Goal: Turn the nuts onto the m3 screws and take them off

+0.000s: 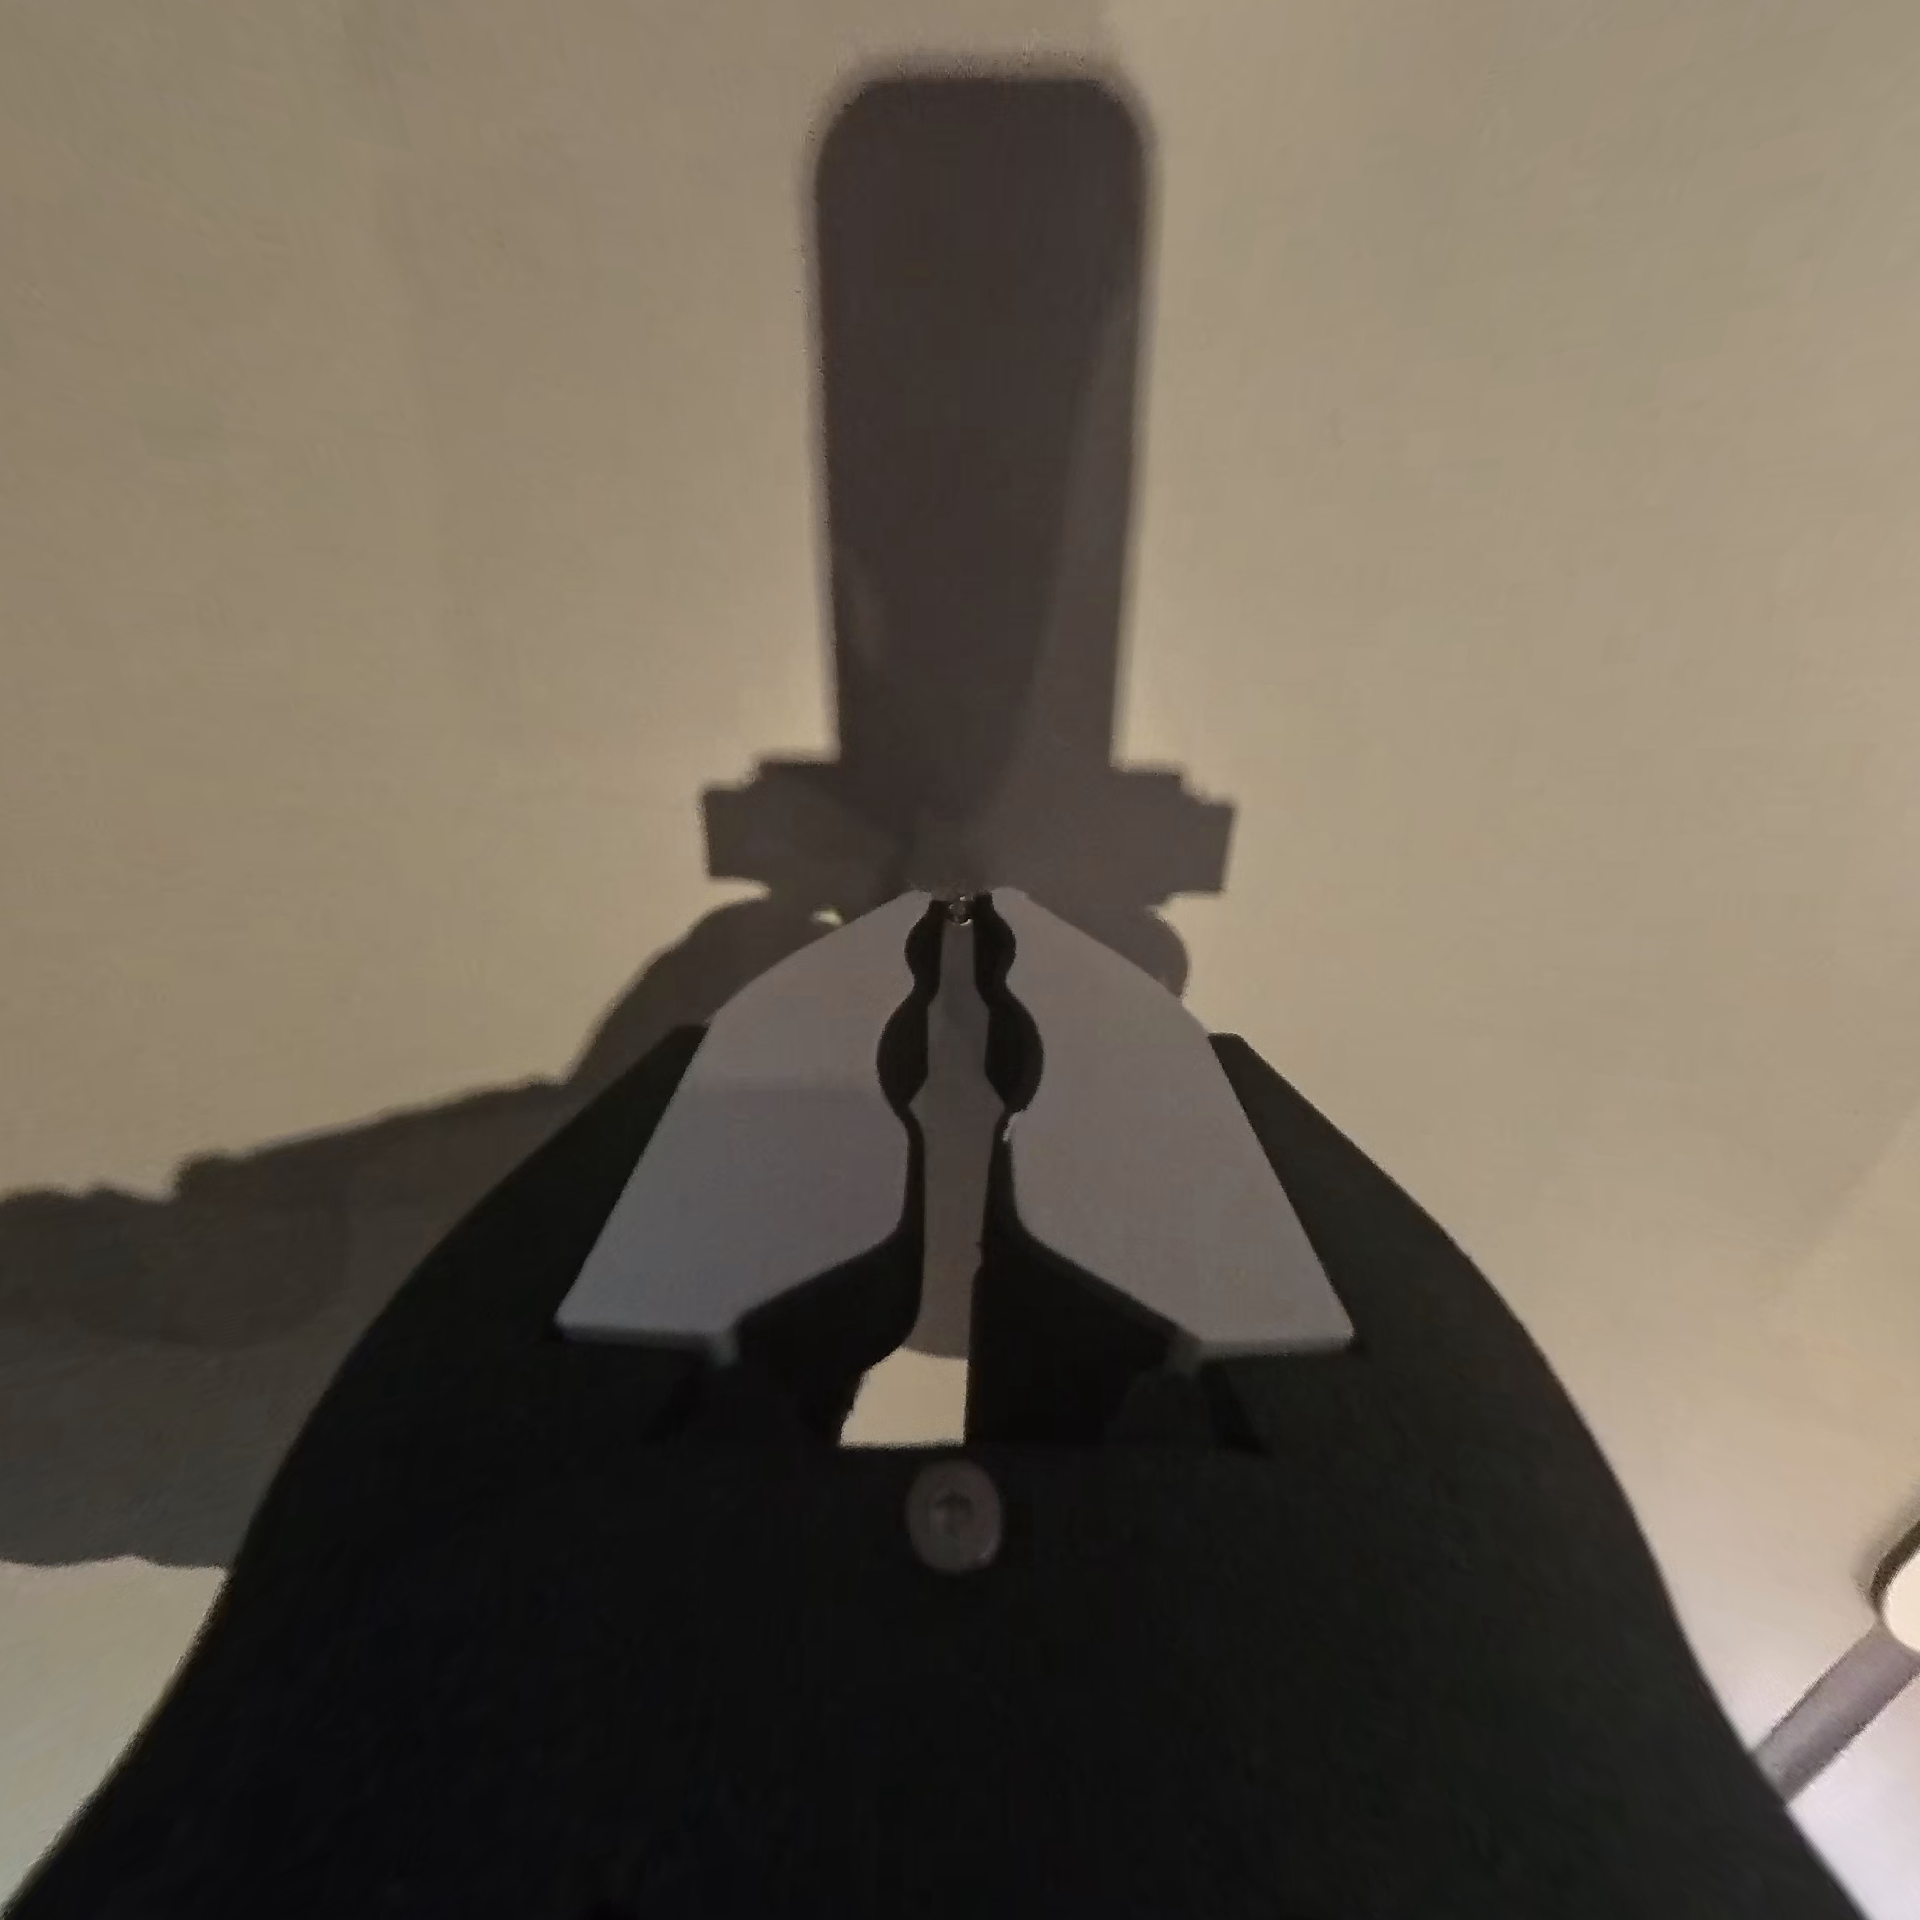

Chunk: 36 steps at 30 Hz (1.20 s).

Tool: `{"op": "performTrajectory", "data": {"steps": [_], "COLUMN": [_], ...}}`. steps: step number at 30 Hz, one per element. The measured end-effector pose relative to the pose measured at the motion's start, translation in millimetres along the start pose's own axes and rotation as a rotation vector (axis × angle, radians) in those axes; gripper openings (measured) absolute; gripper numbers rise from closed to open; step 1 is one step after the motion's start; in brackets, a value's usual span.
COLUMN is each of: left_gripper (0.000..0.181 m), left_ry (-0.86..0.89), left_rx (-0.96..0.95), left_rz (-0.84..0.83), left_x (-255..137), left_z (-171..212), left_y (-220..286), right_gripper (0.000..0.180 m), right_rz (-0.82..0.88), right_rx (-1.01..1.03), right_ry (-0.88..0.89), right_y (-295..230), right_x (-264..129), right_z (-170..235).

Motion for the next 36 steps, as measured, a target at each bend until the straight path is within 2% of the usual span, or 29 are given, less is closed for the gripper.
{"op": "performTrajectory", "data": {"steps": [1, 6, 11, 14, 22, 36], "left_gripper": [0.004, 0.004, 0.004, 0.004, 0.003, 0.004], "left_ry": [-0.001, -0.008, -0.018, -0.019, -0.009, -0.015], "left_rx": [0.001, 0.015, 0.052, 0.087, 0.106, 0.12], "left_rz": [0.002, 0.023, 0.055, 0.061, 0.066, 0.057], "left_x": [0, 5, 13, 15, 15, 14], "left_z": [0, 0, -2, -5, -10, -12], "left_y": [0, 8, 23, 31, 37, 38], "right_gripper": [0.005, 0.005, 0.005, 0.005, 0.005, 0.005], "right_rz": [0.001, 0.028, 0.066, 0.078, 0.127, 0.135], "right_rx": [0.008, 0.015, -0.043, -0.098, -0.186, -0.211], "right_ry": [0.008, 0.085, 0.227, 0.259, 0.243, 0.219], "right_y": [0, -9, -19, -27, -34, -29], "right_x": [-4, -46, -111, -133, -135, -127], "right_z": [1, -7, -44, -66, -92, -99]}}
Point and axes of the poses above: each gripper's, where its closed fingertips meet, x out along the fingers, z out of its underside, y = z × x across the jaws, the point moved 6 cm from there along -x, back along the fingers, and after that the axes turned 1 degree about x, right-handed, at the moved point
